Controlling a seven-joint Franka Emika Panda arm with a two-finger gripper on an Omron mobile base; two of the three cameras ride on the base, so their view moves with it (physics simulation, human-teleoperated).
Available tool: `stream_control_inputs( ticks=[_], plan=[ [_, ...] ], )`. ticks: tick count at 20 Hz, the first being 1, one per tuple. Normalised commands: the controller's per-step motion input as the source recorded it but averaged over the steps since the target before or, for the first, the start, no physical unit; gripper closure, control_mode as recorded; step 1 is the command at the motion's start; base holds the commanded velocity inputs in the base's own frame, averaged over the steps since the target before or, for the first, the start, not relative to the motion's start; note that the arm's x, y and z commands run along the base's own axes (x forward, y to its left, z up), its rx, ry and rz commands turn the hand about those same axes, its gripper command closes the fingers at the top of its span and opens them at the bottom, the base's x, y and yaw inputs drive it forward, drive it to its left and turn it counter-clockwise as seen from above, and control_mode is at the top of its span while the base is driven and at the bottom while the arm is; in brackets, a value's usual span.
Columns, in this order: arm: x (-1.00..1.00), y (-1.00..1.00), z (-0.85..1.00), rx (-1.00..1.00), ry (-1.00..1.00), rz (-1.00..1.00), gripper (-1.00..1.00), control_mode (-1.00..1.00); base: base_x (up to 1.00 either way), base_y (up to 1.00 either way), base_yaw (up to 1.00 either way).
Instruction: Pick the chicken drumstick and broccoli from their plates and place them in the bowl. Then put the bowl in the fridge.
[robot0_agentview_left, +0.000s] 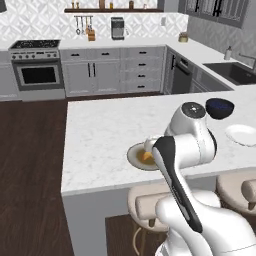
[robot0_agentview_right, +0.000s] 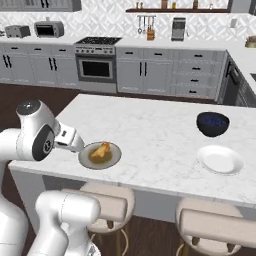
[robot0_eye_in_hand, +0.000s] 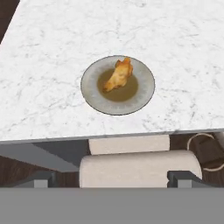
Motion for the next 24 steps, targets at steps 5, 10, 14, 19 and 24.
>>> stream_control_inputs(
  ticks=[5, 10, 14, 19, 24],
  plan=[
    [0.57, -0.1, -0.02, 0.0, 0.13, 0.0, -1.0, -1.0, 0.36, -0.06, 0.0],
    [0.77, -0.04, -0.33, 0.0, 0.22, -0.07, -1.0, -1.0, 0.0, 0.0, 0.0],
    [0.62, -0.09, -0.41, 0.0, 0.22, -0.09, -1.0, -1.0, 0.0, 0.0, 0.0],
    [0.6, -0.2, -0.56, 0.05, 0.15, -0.02, -1.0, -1.0, 0.0, 0.0, 0.0],
    [0.71, -0.12, -0.61, 0.07, 0.1, 0.0, -1.0, -1.0, 0.0, 0.0, 0.0]
  ],
)
